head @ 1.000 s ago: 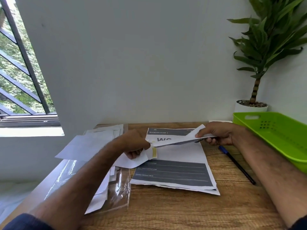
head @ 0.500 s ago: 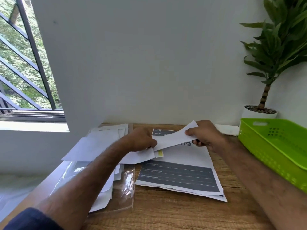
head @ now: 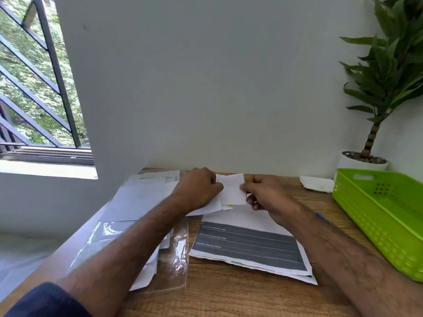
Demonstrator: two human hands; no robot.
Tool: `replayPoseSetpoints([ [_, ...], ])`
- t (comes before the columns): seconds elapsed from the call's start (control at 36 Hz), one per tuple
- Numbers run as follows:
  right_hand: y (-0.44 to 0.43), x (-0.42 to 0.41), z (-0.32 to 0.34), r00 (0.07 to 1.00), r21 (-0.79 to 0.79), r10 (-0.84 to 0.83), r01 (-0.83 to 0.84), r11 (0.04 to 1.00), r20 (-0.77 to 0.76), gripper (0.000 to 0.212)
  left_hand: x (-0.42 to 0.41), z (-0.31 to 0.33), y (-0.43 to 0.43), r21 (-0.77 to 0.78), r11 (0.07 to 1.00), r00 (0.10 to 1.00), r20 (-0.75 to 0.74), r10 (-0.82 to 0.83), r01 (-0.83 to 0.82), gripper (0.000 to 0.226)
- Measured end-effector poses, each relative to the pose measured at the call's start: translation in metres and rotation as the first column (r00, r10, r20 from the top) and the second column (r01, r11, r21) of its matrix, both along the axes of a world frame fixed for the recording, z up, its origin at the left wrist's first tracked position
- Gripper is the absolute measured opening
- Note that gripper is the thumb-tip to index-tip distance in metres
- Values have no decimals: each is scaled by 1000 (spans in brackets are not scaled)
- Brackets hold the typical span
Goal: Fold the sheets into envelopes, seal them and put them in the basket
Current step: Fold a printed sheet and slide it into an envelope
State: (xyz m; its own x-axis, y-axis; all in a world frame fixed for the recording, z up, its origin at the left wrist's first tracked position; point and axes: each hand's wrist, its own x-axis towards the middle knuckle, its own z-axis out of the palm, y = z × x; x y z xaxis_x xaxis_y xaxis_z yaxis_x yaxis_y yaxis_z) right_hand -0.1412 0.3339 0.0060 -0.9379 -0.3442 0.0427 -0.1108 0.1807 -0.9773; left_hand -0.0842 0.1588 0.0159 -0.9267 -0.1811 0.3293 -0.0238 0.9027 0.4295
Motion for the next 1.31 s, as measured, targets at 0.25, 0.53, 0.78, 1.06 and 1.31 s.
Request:
replayPoseSetpoints([
  [0.25,-1,10,6,991,-113,-52,38,993,-125,8,3,1,31,-84,992,991,-88,-106,99,39],
  [0.53,-3,10,3,996,37,14,-10,999,-86,20,5,-4,37,-176,973,975,-143,-173,147,29],
  [0.78,-1,3,-3,972,92,-65,88,992,-228,39,7,-7,48,-217,947,939,-198,-282,238,23],
  [1.06,9,-5,19,925,38,-267,287,957,-271,39,3,-6,25,-139,987,976,-191,-107,81,26],
  [1.31,20,-7,10,967,127,63,-97,987,246,49,6,-20,43,-324,899,941,-66,-333,295,20],
])
